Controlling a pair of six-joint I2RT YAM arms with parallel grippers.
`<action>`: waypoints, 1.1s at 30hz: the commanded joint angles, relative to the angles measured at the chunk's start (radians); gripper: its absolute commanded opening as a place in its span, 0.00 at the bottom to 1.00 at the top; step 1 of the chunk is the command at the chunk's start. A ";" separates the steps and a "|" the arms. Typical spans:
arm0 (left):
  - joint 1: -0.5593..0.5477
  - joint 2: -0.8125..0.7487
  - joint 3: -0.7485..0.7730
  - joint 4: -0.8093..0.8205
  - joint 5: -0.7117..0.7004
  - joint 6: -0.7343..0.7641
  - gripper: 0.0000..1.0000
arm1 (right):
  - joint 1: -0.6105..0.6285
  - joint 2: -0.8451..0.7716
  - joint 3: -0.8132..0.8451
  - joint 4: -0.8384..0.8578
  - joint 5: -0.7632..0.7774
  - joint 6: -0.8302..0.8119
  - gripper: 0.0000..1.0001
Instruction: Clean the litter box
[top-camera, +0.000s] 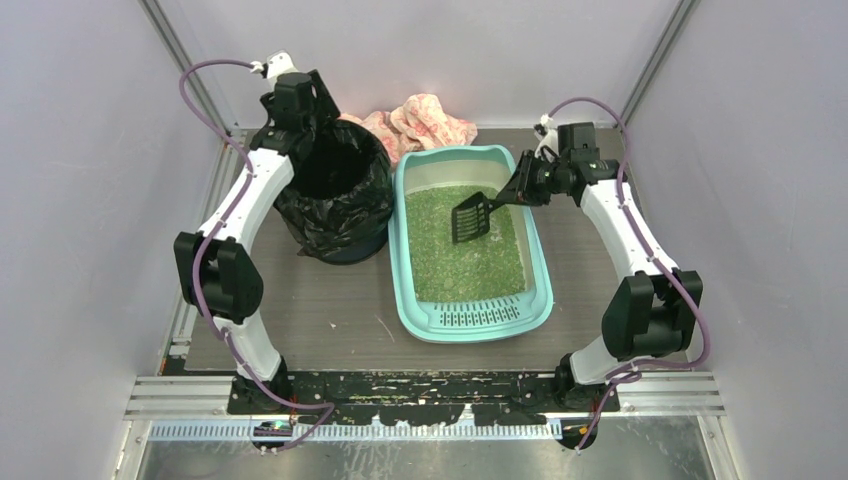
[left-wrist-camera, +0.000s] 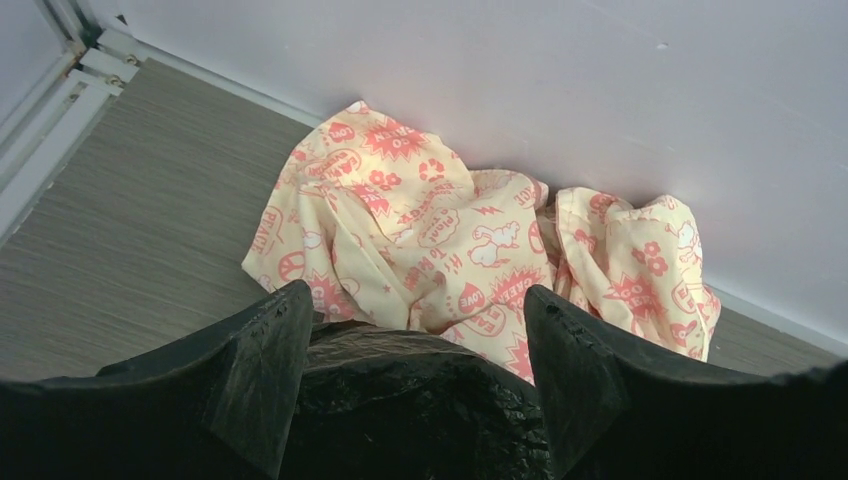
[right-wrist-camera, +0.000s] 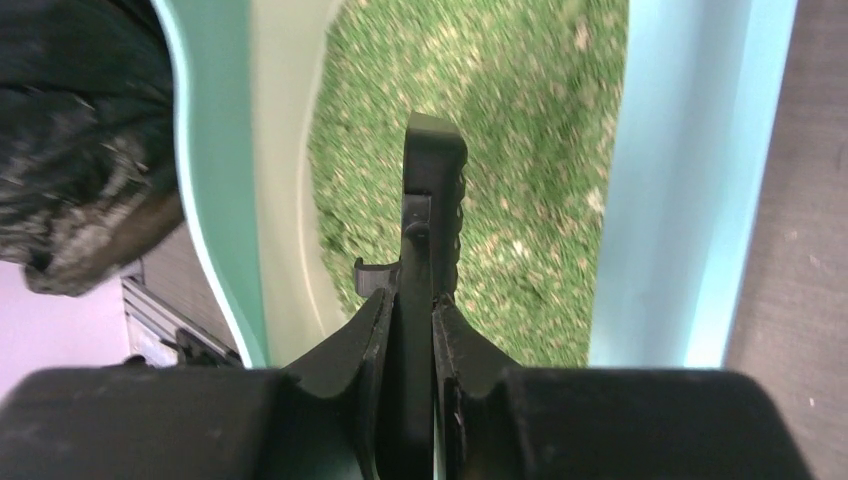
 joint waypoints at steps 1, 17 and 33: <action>0.000 -0.025 0.018 0.100 -0.068 0.019 0.77 | 0.000 -0.058 -0.042 -0.111 0.029 -0.094 0.03; 0.045 -0.039 0.004 0.155 0.026 0.011 0.75 | 0.000 -0.173 -0.236 -0.153 0.085 -0.234 0.01; 0.045 -0.182 -0.137 0.211 0.025 0.004 0.75 | 0.069 -0.085 -0.286 -0.097 -0.063 -0.254 0.01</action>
